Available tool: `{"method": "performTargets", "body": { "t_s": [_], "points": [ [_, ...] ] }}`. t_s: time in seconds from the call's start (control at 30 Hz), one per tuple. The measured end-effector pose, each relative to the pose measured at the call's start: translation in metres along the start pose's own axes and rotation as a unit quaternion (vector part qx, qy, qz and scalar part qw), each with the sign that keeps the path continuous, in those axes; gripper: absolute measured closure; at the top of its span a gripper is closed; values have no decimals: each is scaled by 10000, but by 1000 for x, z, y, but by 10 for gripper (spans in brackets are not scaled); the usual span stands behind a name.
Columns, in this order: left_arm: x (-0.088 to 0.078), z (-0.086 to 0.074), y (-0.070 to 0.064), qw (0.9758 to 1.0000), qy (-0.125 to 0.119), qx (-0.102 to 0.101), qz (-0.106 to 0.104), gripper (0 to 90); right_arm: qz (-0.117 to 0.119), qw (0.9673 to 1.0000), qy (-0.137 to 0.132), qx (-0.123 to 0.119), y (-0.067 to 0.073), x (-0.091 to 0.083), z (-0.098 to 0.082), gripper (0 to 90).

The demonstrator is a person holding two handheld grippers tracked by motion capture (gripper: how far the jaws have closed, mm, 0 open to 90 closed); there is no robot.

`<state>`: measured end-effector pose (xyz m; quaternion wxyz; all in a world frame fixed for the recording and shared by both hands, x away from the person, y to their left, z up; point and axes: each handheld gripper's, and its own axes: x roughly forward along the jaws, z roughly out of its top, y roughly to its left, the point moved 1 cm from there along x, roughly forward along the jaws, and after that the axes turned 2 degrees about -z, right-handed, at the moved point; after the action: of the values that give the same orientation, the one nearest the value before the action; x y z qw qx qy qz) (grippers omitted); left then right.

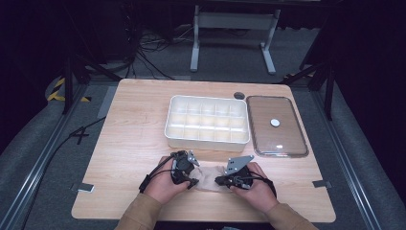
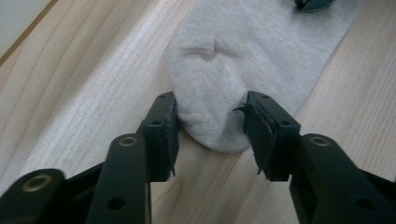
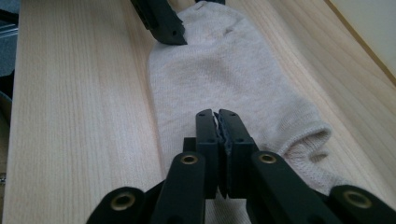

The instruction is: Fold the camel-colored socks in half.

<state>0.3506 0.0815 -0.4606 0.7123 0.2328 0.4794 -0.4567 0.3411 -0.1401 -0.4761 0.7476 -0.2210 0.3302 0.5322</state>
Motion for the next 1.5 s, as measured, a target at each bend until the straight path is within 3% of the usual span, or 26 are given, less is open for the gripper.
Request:
{"method": "performTargets", "body": {
  "t_s": [0.23, 0.27, 0.47, 0.57, 0.8, 1.13, 1.33, 1.5],
  "points": [
    [0, -4, 3, 9990, -216, -198, -323, 774, -197, 9995, -249, 68, -1, -25, 1, 843],
    [1, -5, 4, 9985, -262, -307, -378, 787, -242, 9993, -262, 92, -2, -29, 0, 843],
    [1, -5, 6, 9978, -304, -393, -441, 810, -544, 9981, -3, 293, -10, -46, -16, 862],
    [1, -5, 7, 9976, -293, -424, -469, 811, -559, 9975, 75, 429, -14, -51, -24, 872],
    [0, -4, 8, 9976, -253, -394, -519, 812, -563, 9962, 481, 454, -14, -43, -31, 876],
    [-14, -6, 11, 9979, -243, -344, -484, 838, -524, 9972, 380, 362, -13, -36, -29, 885],
    [-27, -6, 11, 9974, -388, -396, -465, 845, -504, 9980, 318, 197, -9, -29, -24, 886],
    [-32, 0, 4, 9974, -521, -269, -419, 847, -466, 9984, 266, 168, -7, -27, -22, 887]
  ]
}}
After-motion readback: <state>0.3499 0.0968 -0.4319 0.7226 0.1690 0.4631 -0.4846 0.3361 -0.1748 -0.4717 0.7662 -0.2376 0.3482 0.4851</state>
